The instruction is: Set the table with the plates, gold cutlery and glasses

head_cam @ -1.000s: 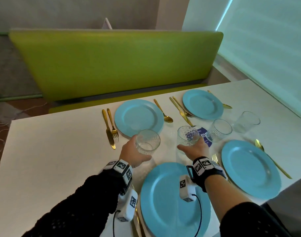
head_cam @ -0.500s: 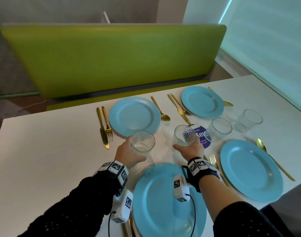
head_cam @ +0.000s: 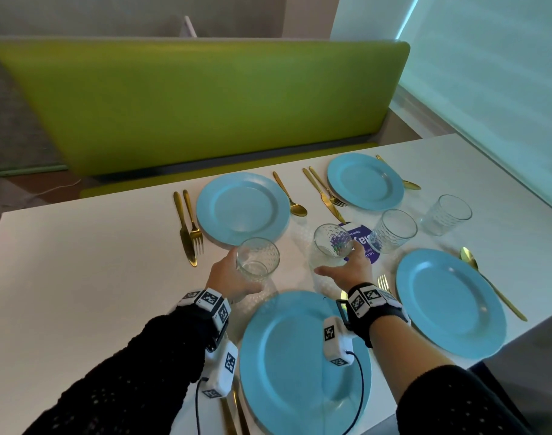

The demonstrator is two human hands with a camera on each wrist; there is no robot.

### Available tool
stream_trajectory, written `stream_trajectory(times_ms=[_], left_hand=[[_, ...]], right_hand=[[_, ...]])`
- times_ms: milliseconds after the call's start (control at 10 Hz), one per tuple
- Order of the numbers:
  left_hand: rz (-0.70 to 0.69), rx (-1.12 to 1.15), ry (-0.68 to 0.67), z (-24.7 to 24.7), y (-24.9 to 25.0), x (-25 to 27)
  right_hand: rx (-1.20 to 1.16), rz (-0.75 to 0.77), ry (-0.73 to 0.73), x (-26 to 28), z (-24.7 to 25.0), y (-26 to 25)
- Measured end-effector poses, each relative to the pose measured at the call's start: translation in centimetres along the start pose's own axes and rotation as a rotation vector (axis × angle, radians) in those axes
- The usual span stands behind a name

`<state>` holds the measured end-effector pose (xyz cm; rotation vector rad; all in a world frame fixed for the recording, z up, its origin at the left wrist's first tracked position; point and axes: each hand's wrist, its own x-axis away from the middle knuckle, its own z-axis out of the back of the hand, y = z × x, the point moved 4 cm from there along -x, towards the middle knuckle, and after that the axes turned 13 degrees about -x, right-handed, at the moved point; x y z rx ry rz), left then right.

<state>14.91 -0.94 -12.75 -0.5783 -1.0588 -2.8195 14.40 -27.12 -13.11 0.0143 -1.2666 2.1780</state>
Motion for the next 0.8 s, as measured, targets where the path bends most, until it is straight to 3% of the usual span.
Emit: stream_trajectory(times_ms=[600, 800], left_hand=[[-0.025, -0.023, -0.075, -0.2, -1.4, 0.8], [-0.04, -0.015, -0.142, 1.4, -0.5, 2.0]], right_hand=[[-0.042, -0.007, 0.034, 2.6, 3.0, -0.4], [-0.034, 0.041, 0.123, 6.7, 5.0, -3.0]])
